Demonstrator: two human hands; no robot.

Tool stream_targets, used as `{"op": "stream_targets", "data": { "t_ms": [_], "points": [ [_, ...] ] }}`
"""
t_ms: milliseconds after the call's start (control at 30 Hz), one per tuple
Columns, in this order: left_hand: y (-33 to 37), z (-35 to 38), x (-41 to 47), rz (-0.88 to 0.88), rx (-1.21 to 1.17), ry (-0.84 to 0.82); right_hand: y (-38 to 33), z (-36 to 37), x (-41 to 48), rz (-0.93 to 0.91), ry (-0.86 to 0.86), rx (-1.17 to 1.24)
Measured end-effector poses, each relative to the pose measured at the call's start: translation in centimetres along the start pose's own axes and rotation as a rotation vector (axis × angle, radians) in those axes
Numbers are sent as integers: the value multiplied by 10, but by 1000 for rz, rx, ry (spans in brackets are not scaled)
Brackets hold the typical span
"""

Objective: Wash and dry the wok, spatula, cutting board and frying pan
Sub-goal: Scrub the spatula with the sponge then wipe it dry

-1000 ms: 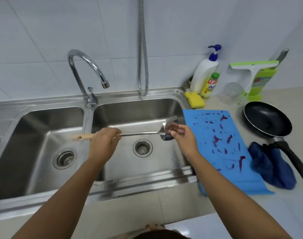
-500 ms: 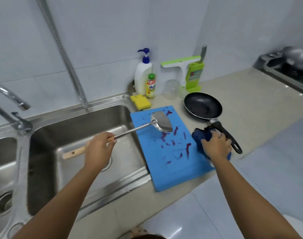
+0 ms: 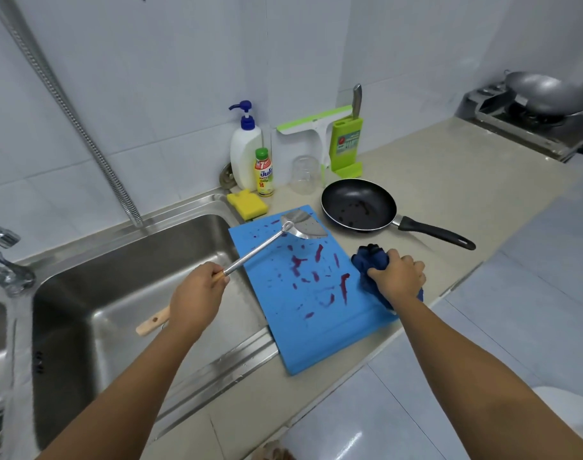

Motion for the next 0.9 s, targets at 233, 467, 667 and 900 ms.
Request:
{"op": "stream_targets", "data": {
  "t_ms": [233,467,667,900],
  "points": [
    [13,11,-7,57,43,-111,-7,-5,-7,-74,15,215],
    [12,15,-19,0,-47,-115,-53,-54,-36,-101,130,767],
    [14,4,-26,-37,-94,-94,-123,-36,-63,-58,77,1180],
    [-9,-21,-35,-135,-172,2,-190,-45,-74,-247,120,1176]
  ]
}}
Point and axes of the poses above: each hand's wrist, its own x-axis towards the middle knuckle, its own z-axis out of the palm, y = z × x, the point moved 9 cm from there along x, towards the middle knuckle, and after that the axes turned 4 degrees about -z, right-handed, at the moved point
